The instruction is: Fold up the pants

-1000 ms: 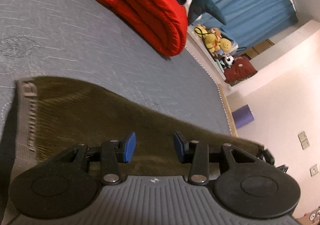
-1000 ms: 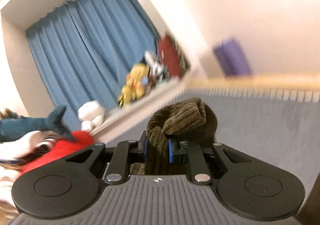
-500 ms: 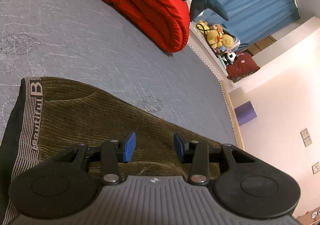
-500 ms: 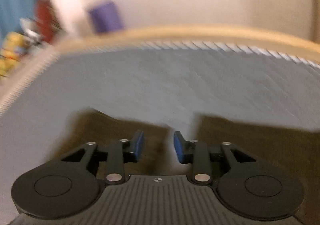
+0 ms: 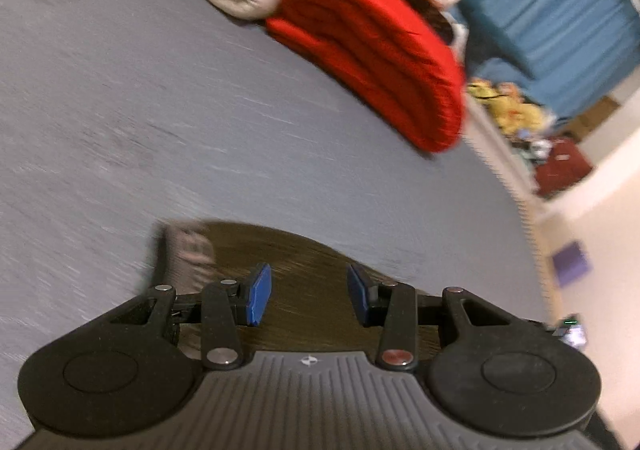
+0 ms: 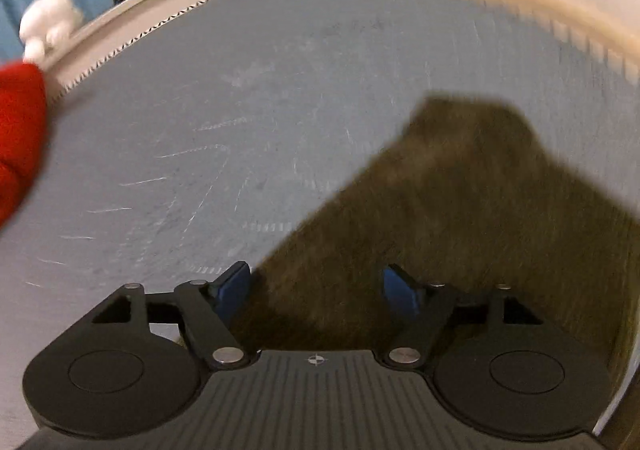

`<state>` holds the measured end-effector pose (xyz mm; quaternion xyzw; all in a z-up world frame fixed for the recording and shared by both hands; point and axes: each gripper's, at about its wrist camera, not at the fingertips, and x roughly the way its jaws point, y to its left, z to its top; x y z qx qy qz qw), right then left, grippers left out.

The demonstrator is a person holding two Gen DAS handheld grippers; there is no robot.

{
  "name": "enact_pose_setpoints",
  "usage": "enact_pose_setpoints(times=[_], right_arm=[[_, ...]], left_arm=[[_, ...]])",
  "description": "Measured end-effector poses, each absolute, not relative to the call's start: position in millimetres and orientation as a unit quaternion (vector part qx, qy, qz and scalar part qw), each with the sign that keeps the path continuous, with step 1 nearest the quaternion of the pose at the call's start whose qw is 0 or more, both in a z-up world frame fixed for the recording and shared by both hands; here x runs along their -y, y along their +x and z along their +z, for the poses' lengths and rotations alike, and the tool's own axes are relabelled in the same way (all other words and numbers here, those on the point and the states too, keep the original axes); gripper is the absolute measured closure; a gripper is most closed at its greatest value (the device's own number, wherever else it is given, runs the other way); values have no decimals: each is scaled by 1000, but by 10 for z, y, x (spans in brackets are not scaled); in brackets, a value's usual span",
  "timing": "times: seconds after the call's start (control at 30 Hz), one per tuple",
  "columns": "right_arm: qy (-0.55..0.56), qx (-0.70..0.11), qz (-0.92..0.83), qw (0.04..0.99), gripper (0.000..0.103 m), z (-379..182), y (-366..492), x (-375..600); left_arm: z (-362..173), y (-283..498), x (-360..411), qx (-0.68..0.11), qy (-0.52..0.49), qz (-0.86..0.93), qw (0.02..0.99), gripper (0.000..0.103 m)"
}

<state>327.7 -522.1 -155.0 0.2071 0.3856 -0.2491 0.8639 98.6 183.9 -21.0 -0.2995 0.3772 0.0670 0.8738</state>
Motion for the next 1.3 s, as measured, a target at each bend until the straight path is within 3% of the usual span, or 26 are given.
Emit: enact_pose_setpoints(times=[0.03, 0.1, 0.13, 0.27, 0.4, 0.5, 0.53, 0.6, 0.67, 0.73, 0.77, 0.8, 0.83, 0.97, 1.03, 1.1, 1.23, 1.3], right_arm=[[178, -389, -261, 865, 63, -1562, 3308, 5142], [153, -383, -270, 870, 98, -1560, 3398, 5104], [142, -379, -276, 872, 100, -1545, 3469, 5141], [163, -303, -276, 898, 102, -1417, 3399, 5266], [118, -189, -297, 929, 101, -1227, 3380, 5374], [150, -244, -263, 921, 100, -1287, 3419, 5495], [148, -250, -246, 925, 97, -1269, 3361, 5451], [136, -241, -218, 936, 75, -1218, 3212, 5340], [137, -238, -189, 943, 69, -1159, 3024, 5206], [152, -235, -156, 947, 69, -1086, 2857, 5113], [158, -235, -143, 948, 69, -1012, 2775, 5071], [162, -234, -131, 950, 68, -904, 2658, 5016], [168, -230, -120, 951, 68, -776, 2522, 4941], [177, -207, -76, 959, 62, -188, 1876, 4644], [180, -189, -58, 964, 60, 63, 1542, 4516], [187, -170, -50, 966, 53, 266, 1170, 4375], [202, -160, -31, 966, 44, 500, 467, 4096], [203, -163, -13, 965, 38, 501, 184, 3977]], left_arm=[[-236, 1000, -1895, -380, -289, 79, 875, 57], [-316, 1037, -2010, -389, -267, 103, 876, 53], [-358, 1054, -2067, -392, -260, 112, 875, 52], [-582, 1107, -2285, -407, -254, 133, 867, 52], [-819, 1179, -2418, -406, -274, 120, 864, 37], [-965, 1260, -2450, -397, -307, 96, 860, 26], [-1028, 1297, -2443, -399, -316, 86, 857, 24], [-1127, 1344, -2394, -409, -319, 75, 851, 23], [-1197, 1390, -2296, -425, -292, 70, 854, 23], [-1193, 1420, -2180, -432, -229, 65, 870, 35], [-1174, 1428, -2154, -436, -195, 72, 875, 68], [-1146, 1426, -2184, -437, -180, 78, 878, 81], [-1077, 1388, -2250, -418, -193, 77, 884, 88], [-657, 1246, -2152, -324, -138, 89, 932, 91], [-662, 1285, -2076, -357, -128, 94, 920, 82], [-688, 1279, -2057, -393, -129, 114, 903, 59], [-468, 1013, -2101, -384, -166, 122, 900, 47], [-436, 896, -2116, -406, -193, 113, 886, 27]])
